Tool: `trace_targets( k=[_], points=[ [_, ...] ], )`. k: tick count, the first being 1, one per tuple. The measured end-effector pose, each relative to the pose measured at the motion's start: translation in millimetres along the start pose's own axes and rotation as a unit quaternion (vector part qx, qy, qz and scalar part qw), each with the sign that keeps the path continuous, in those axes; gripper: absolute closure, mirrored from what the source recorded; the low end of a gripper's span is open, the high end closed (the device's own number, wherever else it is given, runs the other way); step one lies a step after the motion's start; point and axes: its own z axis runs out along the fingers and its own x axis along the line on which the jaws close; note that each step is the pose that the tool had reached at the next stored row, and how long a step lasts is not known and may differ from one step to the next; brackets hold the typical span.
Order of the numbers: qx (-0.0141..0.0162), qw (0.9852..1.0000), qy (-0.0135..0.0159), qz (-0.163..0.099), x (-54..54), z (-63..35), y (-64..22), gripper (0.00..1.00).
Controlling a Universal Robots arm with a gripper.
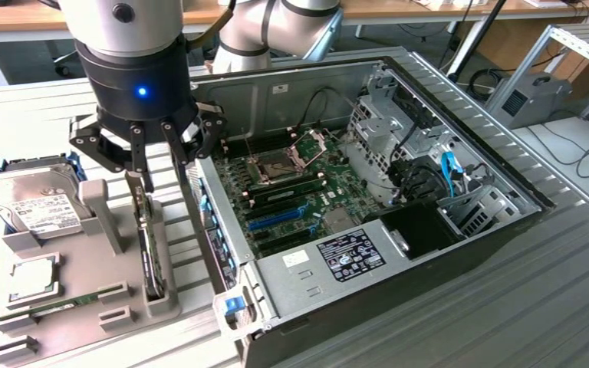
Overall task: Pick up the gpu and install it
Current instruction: 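Pick up the gpu and move the gpu toward the slot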
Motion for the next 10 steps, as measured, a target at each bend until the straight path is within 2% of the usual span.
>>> trace_targets(
  k=[10],
  points=[
    [0.0, 1.0, 0.0, 0.0, 0.2, 2.9, -0.1, 0.58]
  ],
)
